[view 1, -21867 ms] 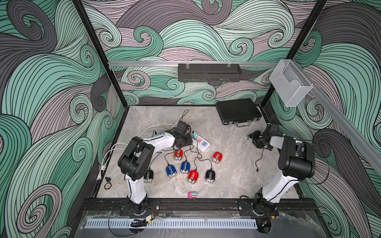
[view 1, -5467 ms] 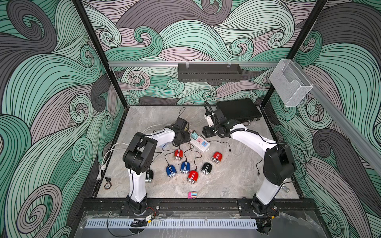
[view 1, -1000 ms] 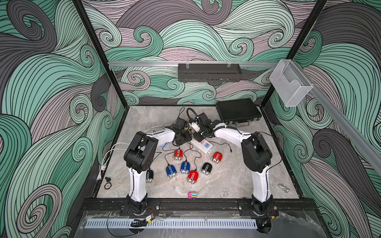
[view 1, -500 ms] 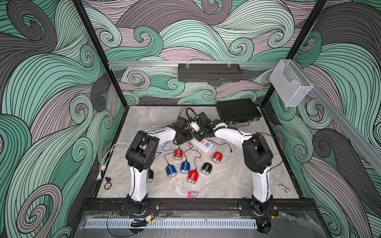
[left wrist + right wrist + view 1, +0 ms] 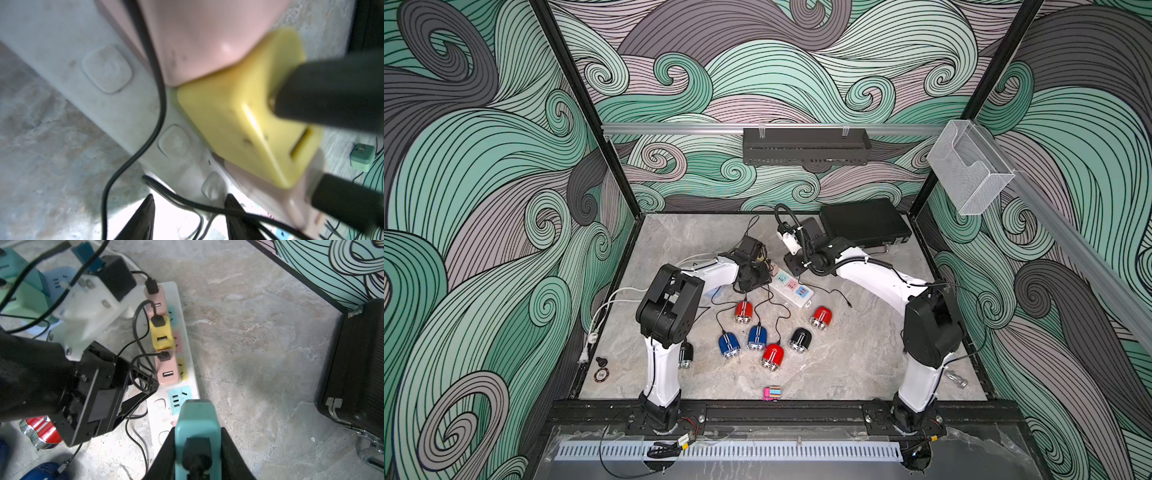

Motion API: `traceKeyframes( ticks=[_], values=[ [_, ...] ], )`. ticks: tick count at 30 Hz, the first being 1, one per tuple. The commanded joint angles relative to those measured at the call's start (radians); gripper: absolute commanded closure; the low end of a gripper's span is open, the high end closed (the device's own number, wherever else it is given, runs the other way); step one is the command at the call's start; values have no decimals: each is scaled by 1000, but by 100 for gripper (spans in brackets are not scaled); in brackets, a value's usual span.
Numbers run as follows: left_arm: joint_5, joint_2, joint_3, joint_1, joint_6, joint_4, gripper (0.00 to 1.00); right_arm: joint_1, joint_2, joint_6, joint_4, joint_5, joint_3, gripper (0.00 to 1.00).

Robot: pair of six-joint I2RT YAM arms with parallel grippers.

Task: Unplug the electric shaver
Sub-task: Remove the plug from the socket, then place the plug at the center of the board.

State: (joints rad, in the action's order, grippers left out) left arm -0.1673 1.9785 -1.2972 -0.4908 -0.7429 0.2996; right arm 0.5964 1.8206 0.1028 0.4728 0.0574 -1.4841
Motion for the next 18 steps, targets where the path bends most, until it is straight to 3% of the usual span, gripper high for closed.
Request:
traceKeyframes(
  ticks=[1, 13, 18],
  values=[
    [20, -36, 2, -17, 36, 60, 47, -42, -38, -65, 5, 43, 35, 69],
    [47, -73, -24, -28, 51, 93, 46, -200, -159, -281, 110, 277, 151, 71],
    [52, -82, -28, -29, 54, 99, 46, -275, -200, -354, 144, 316, 210, 71]
  ],
)
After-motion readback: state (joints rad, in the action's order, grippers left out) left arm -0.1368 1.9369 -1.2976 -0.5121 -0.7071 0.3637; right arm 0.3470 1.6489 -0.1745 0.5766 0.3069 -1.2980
